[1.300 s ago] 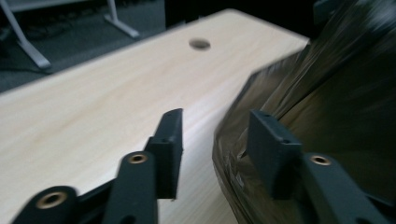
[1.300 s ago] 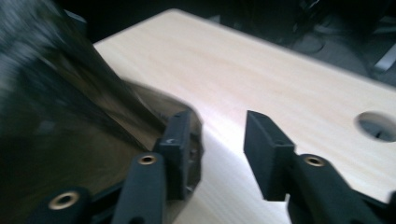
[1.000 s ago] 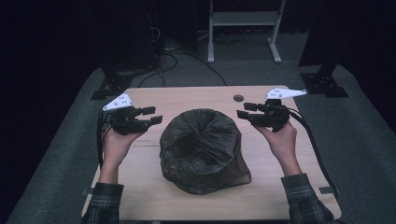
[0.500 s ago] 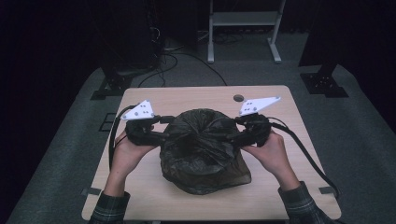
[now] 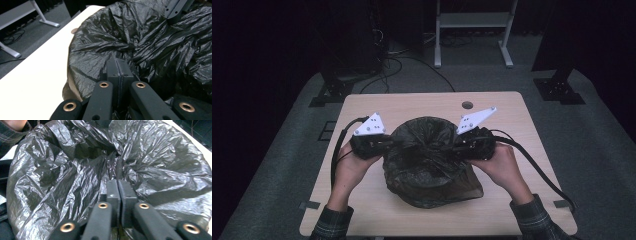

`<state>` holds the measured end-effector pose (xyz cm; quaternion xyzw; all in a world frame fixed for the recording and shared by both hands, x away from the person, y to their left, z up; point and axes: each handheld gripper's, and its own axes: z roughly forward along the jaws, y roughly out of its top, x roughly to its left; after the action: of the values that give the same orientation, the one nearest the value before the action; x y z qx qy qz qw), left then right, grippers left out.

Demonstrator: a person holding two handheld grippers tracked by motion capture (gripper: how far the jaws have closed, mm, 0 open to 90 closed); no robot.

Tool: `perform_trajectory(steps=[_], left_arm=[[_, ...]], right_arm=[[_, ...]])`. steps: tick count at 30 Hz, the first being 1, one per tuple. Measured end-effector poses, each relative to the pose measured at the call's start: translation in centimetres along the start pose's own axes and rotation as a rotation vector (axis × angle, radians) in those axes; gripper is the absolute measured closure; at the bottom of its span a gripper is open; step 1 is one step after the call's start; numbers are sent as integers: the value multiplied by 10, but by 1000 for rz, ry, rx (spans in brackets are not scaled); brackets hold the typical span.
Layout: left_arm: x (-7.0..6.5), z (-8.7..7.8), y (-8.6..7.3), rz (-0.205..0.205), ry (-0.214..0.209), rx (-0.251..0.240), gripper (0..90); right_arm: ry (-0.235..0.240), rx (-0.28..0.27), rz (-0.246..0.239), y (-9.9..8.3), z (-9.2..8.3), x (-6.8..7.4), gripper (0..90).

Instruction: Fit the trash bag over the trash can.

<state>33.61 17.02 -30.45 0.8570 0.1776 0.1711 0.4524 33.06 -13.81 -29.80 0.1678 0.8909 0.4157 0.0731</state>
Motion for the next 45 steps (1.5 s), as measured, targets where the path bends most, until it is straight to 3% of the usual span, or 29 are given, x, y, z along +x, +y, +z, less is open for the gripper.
perform_trajectory(steps=[8,14,16,18,19,21,24,27,30,31,33,37,39,41,43,45], left_arm=[[16,-27,-9,-57,57,-76,898],[28,-36,-25,-113,90,-91,899],[32,-36,-33,-127,109,-81,899],[35,-34,-41,-147,104,-104,898],[36,-34,-43,-154,104,-115,882],[37,-32,-46,-169,88,-149,719],[36,-33,-45,-183,76,-192,571],[36,-32,-42,-190,41,-207,461],[35,-28,-38,-179,23,-193,447],[35,-26,-38,-179,19,-193,451],[35,-23,-37,-177,9,-193,492],[37,-21,-38,-162,36,-176,716],[39,-19,-40,-172,33,-182,791],[42,-16,-42,-169,70,-162,826],[46,-13,-46,-184,72,-156,825],[48,-11,-49,-202,86,-158,737]], right_arm=[[-32,-90,37,-9,-28,-10,894],[-43,-149,96,-33,-51,-26,894],[-48,-151,117,-42,-52,-31,893],[-43,-162,143,-54,-52,-36,879],[-35,-170,161,-59,-51,-38,820],[-41,-193,179,-64,-50,-40,661],[-58,-239,187,-63,-52,-41,553],[-92,-289,195,-56,-55,-45,508],[-105,-289,215,-49,-49,-55,508],[-100,-283,223,-48,-45,-59,546],[-91,-266,234,-47,-38,-64,712],[-105,-237,235,-48,-22,-70,894],[-131,-235,247,-51,-17,-73,898],[-158,-226,269,-55,-12,-77,898],[-166,-209,282,-60,-7,-81,898],[-168,-201,287,-64,-2,-82,804]])
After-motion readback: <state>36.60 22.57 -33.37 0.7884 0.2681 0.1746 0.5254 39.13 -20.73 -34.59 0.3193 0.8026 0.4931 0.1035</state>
